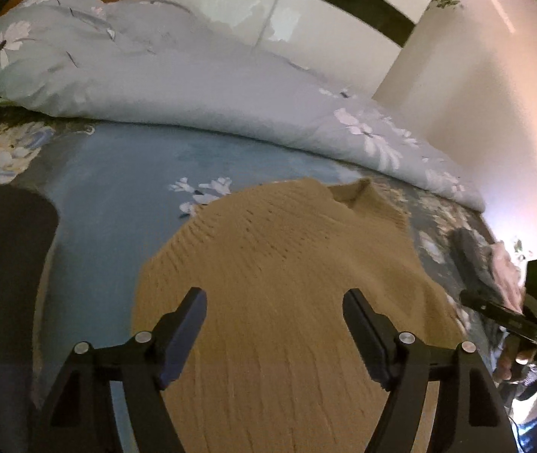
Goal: Fold clothes
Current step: 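Open both tools and regrasp the sweater near the collar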
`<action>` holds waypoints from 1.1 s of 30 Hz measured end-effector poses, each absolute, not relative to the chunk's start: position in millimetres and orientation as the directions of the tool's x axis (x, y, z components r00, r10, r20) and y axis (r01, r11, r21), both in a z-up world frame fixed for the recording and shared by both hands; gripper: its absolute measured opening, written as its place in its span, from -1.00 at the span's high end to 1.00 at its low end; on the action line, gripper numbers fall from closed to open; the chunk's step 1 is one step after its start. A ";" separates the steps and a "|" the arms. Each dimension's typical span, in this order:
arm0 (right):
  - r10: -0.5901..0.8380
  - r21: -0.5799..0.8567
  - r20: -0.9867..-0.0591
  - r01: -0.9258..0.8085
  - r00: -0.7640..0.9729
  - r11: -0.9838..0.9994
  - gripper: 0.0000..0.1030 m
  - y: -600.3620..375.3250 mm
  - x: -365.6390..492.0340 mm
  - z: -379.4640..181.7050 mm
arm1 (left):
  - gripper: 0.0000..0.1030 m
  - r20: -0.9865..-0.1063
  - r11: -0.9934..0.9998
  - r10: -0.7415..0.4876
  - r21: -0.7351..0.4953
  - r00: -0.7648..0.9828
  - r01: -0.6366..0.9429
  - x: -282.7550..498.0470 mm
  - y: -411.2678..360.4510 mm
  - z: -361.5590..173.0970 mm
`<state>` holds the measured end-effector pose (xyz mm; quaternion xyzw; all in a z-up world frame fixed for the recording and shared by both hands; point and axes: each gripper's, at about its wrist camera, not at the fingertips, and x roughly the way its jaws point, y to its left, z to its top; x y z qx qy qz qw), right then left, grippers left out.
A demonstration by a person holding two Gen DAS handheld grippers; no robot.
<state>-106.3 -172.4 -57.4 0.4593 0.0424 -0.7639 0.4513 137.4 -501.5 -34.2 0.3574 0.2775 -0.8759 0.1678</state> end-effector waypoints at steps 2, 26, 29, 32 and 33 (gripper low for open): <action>-0.656 0.350 -0.737 0.738 -0.163 -0.577 0.11 -183.4 -119.2 -59.5 | -0.51 -0.734 -0.781 -0.098 -0.361 -0.672 0.509 122.0 -513.8 -42.9; -0.630 0.389 -0.762 0.672 -0.150 -0.630 0.01 -284.0 -255.5 -108.7 | -0.43 -0.776 -0.663 -0.050 -0.446 -0.629 0.601 48.3 -592.5 -112.7; -0.637 0.396 -0.755 0.669 -0.152 -0.629 -0.01 -283.6 -256.6 -110.9 | 0.17 -0.767 -0.658 -0.052 -0.456 -0.640 0.599 51.0 -590.5 -112.9; -0.643 0.407 -0.751 0.661 -0.151 -0.630 -0.01 -281.0 -258.3 -109.9 | 0.50 -0.768 -0.687 -0.056 -0.434 -0.638 0.583 46.1 -580.5 -108.0; -0.646 0.413 -0.748 0.656 -0.151 -0.632 0.03 -279.8 -258.3 -109.4 | 0.53 -0.767 -0.702 -0.056 -0.425 -0.639 0.571 44.2 -575.6 -104.7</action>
